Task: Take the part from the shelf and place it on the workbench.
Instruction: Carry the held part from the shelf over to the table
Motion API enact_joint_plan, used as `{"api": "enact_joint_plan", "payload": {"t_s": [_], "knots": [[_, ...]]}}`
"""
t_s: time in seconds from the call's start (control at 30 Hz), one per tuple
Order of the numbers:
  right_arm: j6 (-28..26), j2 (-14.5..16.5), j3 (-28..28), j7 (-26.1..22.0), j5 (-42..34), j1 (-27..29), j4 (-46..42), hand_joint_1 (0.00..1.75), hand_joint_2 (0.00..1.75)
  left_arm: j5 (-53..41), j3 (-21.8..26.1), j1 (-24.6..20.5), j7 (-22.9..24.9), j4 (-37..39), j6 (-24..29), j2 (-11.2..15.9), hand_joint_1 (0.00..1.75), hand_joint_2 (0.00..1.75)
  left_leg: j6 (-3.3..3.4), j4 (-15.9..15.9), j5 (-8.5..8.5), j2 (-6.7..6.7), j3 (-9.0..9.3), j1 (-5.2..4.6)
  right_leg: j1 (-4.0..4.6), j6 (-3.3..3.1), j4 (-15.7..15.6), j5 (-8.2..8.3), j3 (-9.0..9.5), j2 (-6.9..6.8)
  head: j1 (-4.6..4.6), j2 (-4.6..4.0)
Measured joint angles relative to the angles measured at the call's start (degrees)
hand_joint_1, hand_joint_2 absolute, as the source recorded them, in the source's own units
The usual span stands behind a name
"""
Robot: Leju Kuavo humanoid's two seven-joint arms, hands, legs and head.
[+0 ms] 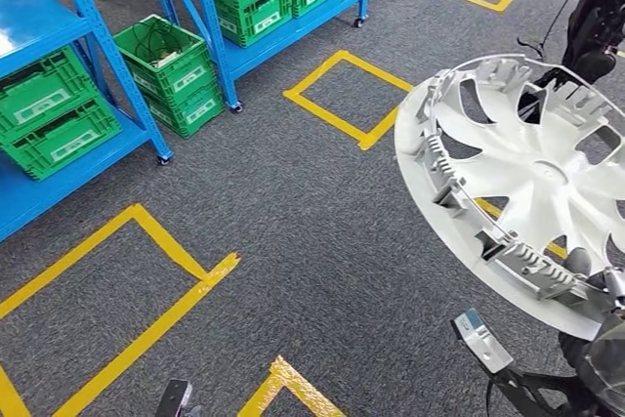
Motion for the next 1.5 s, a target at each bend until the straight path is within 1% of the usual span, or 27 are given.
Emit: {"api": "enact_joint_plan", "payload": {"t_s": [0.07,0.13,0.17,0.23,0.27,0.3,0.37,0.43,0.53,0.6,0.67,0.7,0.73,0.77,0.8,0.83,0.9,0.97,1.03,1.1,1.17,1.23,1.27,1.3,1.37,1.43,1.5], "knots": [[0.0,0.0,-0.2,-0.6,0.0,0.0,0.5,1.75,1.75,-0.1,0.2,-0.1,0.1,0.0,0.0,-0.1,0.00,1.75,0.26,-0.7,0.48,1.22,0.13,0.18,0.01,0.59,0.9,-0.62,-0.89,-1.31,0.14,0.00],[0.0,0.0,-0.2,-1.0,0.0,-0.1,0.9,1.75,1.75,-0.3,0.4,-0.2,0.3,0.0,0.0,-0.1,0.00,1.75,0.50,-1.2,0.82,2.57,0.24,0.31,0.08,1.07,5.5,-3.44,-3.27,-4.54,0.43,0.00],[0.0,0.0,-0.2,-1.1,0.0,-0.3,1.1,1.75,1.75,-0.5,0.4,-0.1,0.4,0.0,-0.1,-0.1,0.00,1.75,0.58,-1.2,0.84,3.26,0.20,0.27,0.08,1.36,9.3,-5.34,-5.07,-5.72,0.58,0.00],[0.0,0.0,-0.3,-1.5,0.0,-0.3,1.4,1.75,1.75,-0.7,0.5,0.0,0.7,0.0,-0.1,-0.1,0.00,1.75,0.58,-1.2,0.79,4.76,0.15,0.22,-0.01,1.75,15.3,-7.33,-7.76,-6.46,0.61,0.00],[0.0,0.0,-0.3,-1.8,0.0,-0.2,1.6,1.75,1.75,-0.9,0.5,0.0,0.9,0.0,-0.1,-0.1,0.00,1.75,0.56,-1.2,0.73,5.53,0.16,0.22,-0.06,1.86,15.6,-6.90,-7.80,-6.67,0.62,0.00],[0.0,0.0,-0.3,-2.1,0.0,-0.1,1.7,1.75,1.75,-1.0,0.5,0.0,1.1,0.0,-0.1,-0.1,0.00,1.75,0.46,-1.1,0.64,6.19,0.22,0.23,-0.09,1.89,13.3,-5.38,-6.47,-7.04,0.63,0.00],[0.0,0.1,-0.4,-2.6,0.0,-0.1,1.8,1.75,1.75,-1.3,0.5,-0.2,1.2,0.0,-0.1,-0.1,0.00,1.75,0.03,-1.0,0.33,7.33,0.41,0.05,0.05,1.80,5.2,-2.15,-1.87,-9.17,0.66,0.00],[0.0,0.1,-0.5,-2.8,0.0,-0.1,1.9,1.75,1.75,-1.5,0.5,-0.2,1.2,0.0,-0.1,-0.1,0.00,1.75,-0.47,-0.7,0.01,8.15,0.54,-0.39,0.24,1.10,0.4,-1.12,0.86,-10.68,0.60,0.00],[0.0,0.2,-0.7,-2.8,0.0,0.0,1.9,1.75,1.75,-1.5,0.5,-0.3,1.2,0.0,-0.1,-0.1,0.00,1.75,-1.01,-0.4,-0.37,9.04,0.70,-0.52,0.26,-0.16,0.1,-1.13,0.83,-9.40,0.58,0.00],[0.0,0.4,-0.8,-2.9,0.0,-0.1,1.9,1.75,1.75,-1.5,0.5,-0.4,1.2,0.0,-0.1,-0.1,0.00,1.75,-1.51,1.9,-2.35,7.02,-0.05,-0.20,0.13,-0.89,0.0,-0.91,0.74,-8.27,0.50,0.00],[0.0,0.6,-0.9,-3.0,0.0,-0.1,2.0,1.75,1.75,-1.5,0.5,-0.3,1.3,0.0,0.0,-0.1,0.00,1.75,-1.74,8.9,-6.26,4.45,-2.89,0.00,0.13,-1.38,0.0,-0.77,0.68,-7.02,0.41,0.00],[0.0,0.7,-0.9,-3.0,0.0,-0.1,2.0,1.75,1.75,-1.5,0.5,-0.2,1.3,0.0,0.0,-0.1,0.00,1.75,-1.73,12.9,-7.95,4.03,-4.69,0.00,0.21,-1.52,0.0,-0.72,0.64,-6.32,0.42,0.00],[0.0,0.7,-1.0,-3.0,0.0,-0.1,2.0,1.75,1.75,-1.5,0.5,-0.1,1.3,0.0,0.0,-0.1,0.00,1.75,-1.65,15.8,-8.71,3.86,-6.04,-0.01,0.31,-1.60,0.0,-0.69,0.61,-5.52,0.42,0.00],[0.0,0.7,-1.0,-3.1,0.0,-0.1,2.1,1.75,1.75,-1.5,0.5,0.0,1.3,0.0,0.0,-0.1,0.00,1.75,-1.49,16.7,-8.29,3.77,-6.55,-0.03,0.41,-1.65,0.0,-0.65,0.59,-4.73,0.42,0.00],[0.0,0.8,-1.1,-3.2,0.0,-0.1,2.1,1.75,1.75,-1.6,0.5,0.0,1.3,0.0,0.0,-0.1,0.00,1.75,-1.25,15.2,-6.74,3.58,-6.00,-0.03,0.49,-1.67,0.1,-0.63,0.61,-3.93,0.43,0.00],[0.0,0.9,-1.1,-3.3,0.0,0.0,2.1,1.75,1.75,-1.6,0.5,0.0,1.3,0.0,0.0,-0.1,0.00,1.75,-0.92,11.7,-4.42,3.05,-4.57,-0.05,0.56,-1.67,0.1,-0.61,0.67,-3.16,0.42,0.00],[0.0,1.2,-1.3,-3.8,0.0,0.0,2.1,1.75,1.75,-1.7,0.5,0.0,1.5,0.0,0.0,0.0,0.00,1.75,-0.18,4.2,-0.88,0.37,-1.35,0.01,0.58,-1.51,0.2,-0.53,0.64,-1.76,0.48,0.00],[0.0,1.6,-1.4,-4.2,0.0,-0.1,2.1,1.75,1.75,-1.9,0.5,0.0,1.8,0.0,0.0,-0.1,0.00,1.75,0.10,0.7,-0.25,-1.40,0.04,-0.05,0.34,-0.98,0.3,-0.25,0.11,-0.52,0.36,0.00],[0.0,1.8,-1.5,-4.5,0.0,0.1,2.1,1.75,1.75,-2.1,0.5,0.0,2.0,0.0,0.0,-0.2,0.00,1.75,0.11,-0.2,-0.17,-0.47,0.17,-0.02,0.09,-0.25,0.3,0.10,-0.57,0.51,0.20,0.00],[0.0,1.9,-1.6,-4.7,0.0,0.3,2.1,1.75,1.75,-2.1,0.5,0.0,2.0,0.0,0.0,-0.3,0.00,1.75,0.44,-1.0,0.38,0.92,0.37,0.20,0.22,0.31,1.8,-0.96,-1.74,-1.26,0.41,0.00],[0.0,1.9,-1.6,-4.8,0.0,0.1,2.1,1.75,1.75,-2.2,0.5,0.0,2.0,0.0,0.0,-0.4,0.00,1.75,0.70,-1.4,0.64,2.50,0.48,0.21,0.29,0.83,7.7,-4.27,-4.66,-4.73,0.73,0.00],[0.0,1.9,-1.7,-4.8,0.0,0.0,2.1,1.75,1.75,-2.2,0.5,0.1,2.0,0.0,0.0,-0.5,0.00,1.75,0.76,-1.4,0.59,4.16,0.44,0.11,0.03,1.42,14.6,-7.04,-7.83,-6.24,0.84,0.00],[0.0,1.9,-1.7,-4.8,0.0,0.1,2.1,1.75,1.75,-2.2,0.5,0.2,2.0,0.0,0.0,-0.5,0.00,1.75,0.74,-1.4,0.52,4.95,0.46,0.10,-0.14,1.66,15.8,-7.07,-8.33,-6.51,0.84,0.00],[0.0,1.9,-1.7,-4.8,0.0,0.1,2.1,1.75,1.75,-2.2,0.5,0.1,2.0,0.0,0.0,-0.5,0.00,1.75,0.65,-1.3,0.43,5.66,0.50,0.12,-0.30,1.84,14.7,-6.05,-7.62,-6.77,0.84,0.00],[0.0,1.9,-1.8,-4.8,0.0,0.1,2.1,1.75,1.75,-2.2,0.5,0.0,2.0,0.0,0.0,-0.5,0.00,1.75,0.23,-1.2,0.12,6.89,0.70,0.14,-0.50,2.07,7.2,-2.77,-3.41,-8.44,0.84,0.00],[0.0,1.9,-1.8,-4.8,0.0,0.0,2.1,1.75,1.75,-2.2,0.5,0.0,2.0,0.0,0.0,-0.6,0.00,1.75,-0.40,-0.8,-0.29,7.81,0.80,-0.11,-0.28,1.57,1.0,-1.14,0.18,-9.98,0.80,0.00],[0.0,2.0,-1.8,-4.8,0.0,0.1,2.1,1.75,1.75,-2.2,0.5,0.0,2.0,0.0,0.0,-0.6,0.00,1.75,-0.90,-0.6,-0.47,8.58,0.87,-0.31,0.07,0.61,0.2,-1.19,0.74,-9.64,0.76,0.00]]}}
